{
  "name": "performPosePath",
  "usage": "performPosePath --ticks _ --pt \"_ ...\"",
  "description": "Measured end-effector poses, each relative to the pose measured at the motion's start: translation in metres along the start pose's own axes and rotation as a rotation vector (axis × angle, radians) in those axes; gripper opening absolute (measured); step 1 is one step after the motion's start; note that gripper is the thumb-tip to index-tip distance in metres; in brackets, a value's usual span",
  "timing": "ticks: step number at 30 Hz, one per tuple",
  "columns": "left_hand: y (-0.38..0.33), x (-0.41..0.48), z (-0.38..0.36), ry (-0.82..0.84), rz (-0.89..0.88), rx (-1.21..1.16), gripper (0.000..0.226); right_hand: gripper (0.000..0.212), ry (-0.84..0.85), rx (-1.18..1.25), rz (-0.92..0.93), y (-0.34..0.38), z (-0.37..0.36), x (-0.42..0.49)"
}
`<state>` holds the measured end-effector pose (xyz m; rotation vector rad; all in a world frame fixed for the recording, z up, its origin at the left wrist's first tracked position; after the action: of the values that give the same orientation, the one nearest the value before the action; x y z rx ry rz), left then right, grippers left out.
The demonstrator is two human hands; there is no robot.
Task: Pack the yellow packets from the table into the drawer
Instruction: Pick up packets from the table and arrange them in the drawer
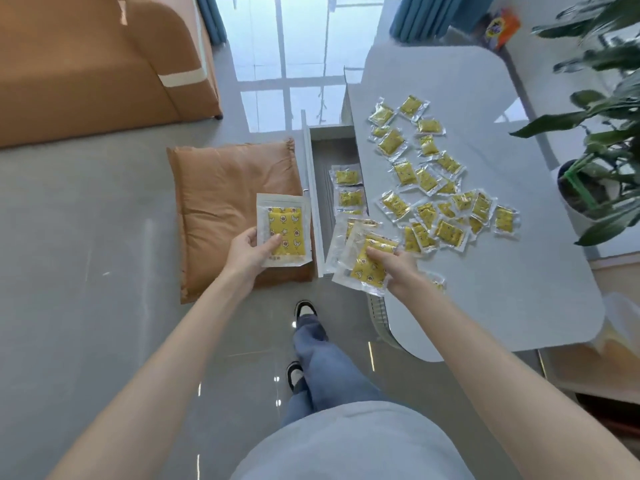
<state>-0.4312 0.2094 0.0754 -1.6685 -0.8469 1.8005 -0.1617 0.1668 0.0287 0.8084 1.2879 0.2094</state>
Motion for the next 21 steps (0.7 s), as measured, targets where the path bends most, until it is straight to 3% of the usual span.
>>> performPosePath --ticks 3,7,21 --pt "-0.024 0.030 -0.003 0.030 -0.004 0.054 0.030 0.018 -0.026 0.051 -0.002 0.009 -0.016 0.016" --pt "-0.054 0.074 -0.003 0.067 -0.009 0.141 0.023 0.022 -0.071 0.103 -0.022 0.026 -0.039 0.040" --pt "-0.163 0.172 -0.028 0.203 -0.098 0.330 0.031 0.017 -0.211 0.343 -0.032 0.090 -0.086 0.087"
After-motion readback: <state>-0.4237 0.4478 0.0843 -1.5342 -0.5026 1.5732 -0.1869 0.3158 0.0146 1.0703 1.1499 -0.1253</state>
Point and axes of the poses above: each hand's wrist, its own x-axis towards the middle knuckle, its own z-axis out of the back of the hand, y = z × x, the point moved 8 cm from there along x, towards the middle knuckle, and after that the axes turned 2 degrees about z, right-handed, at the moved point
